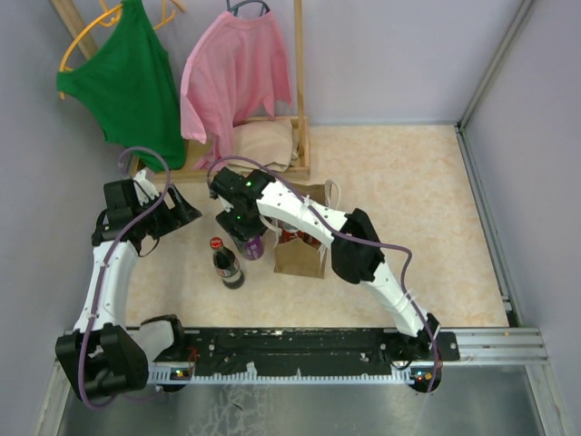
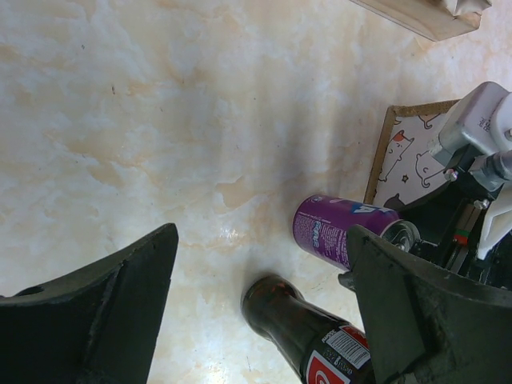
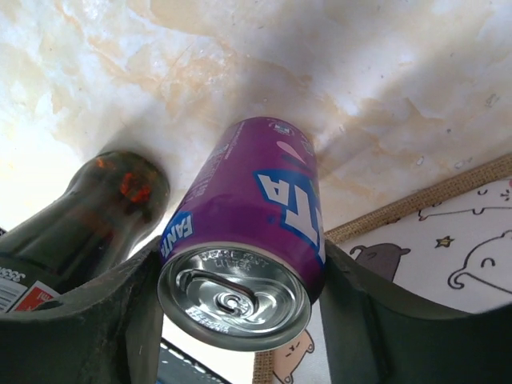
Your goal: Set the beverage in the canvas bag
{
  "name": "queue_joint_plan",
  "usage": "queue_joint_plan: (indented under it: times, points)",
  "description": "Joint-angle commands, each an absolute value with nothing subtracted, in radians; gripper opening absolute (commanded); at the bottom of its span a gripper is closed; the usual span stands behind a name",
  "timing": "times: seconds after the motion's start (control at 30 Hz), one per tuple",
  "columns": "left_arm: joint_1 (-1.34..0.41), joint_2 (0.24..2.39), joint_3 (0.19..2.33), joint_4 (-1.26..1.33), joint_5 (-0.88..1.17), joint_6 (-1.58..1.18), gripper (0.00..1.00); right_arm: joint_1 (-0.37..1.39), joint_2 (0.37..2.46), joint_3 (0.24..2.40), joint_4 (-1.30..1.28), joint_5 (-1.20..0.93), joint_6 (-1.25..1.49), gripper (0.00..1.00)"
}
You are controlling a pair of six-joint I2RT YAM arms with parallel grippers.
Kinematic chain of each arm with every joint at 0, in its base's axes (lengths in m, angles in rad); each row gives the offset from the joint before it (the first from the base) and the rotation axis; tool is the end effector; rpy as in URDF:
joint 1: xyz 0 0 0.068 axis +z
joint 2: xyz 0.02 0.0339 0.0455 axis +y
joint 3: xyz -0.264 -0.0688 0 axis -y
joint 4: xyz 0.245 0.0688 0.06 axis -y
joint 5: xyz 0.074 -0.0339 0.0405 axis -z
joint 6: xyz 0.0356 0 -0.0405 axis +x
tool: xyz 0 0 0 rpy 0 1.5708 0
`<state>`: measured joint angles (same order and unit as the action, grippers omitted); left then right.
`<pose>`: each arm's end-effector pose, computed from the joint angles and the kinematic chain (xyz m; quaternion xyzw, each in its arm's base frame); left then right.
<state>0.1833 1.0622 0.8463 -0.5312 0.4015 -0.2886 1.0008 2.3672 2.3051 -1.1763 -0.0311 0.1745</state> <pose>0.2208 0.0268 0.2777 -0.1323 0.8918 -0.2031 0.3821 0.2650 0.4154 0.2392 -0.3983 0.9021 0.1045 0.1292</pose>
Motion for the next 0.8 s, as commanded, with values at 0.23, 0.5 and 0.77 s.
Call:
queue_joint_plan:
  times: [0.23,0.5,0.77]
  points:
    - [0.191,1.073,0.862,-0.514,0.418,-0.282,0.91,1.013,2.324,2.405,-1.153,0.012,0.188,0.00]
    - [0.191,1.094,0.874,-0.512,0.434,-0.284,0.91,0.997,2.210,2.426,-1.032,0.102,0.190,0.00]
    - [0.191,1.095,0.874,-0.506,0.437,-0.286,0.91,0.993,1.998,2.230,-0.754,0.164,0.151,0.00]
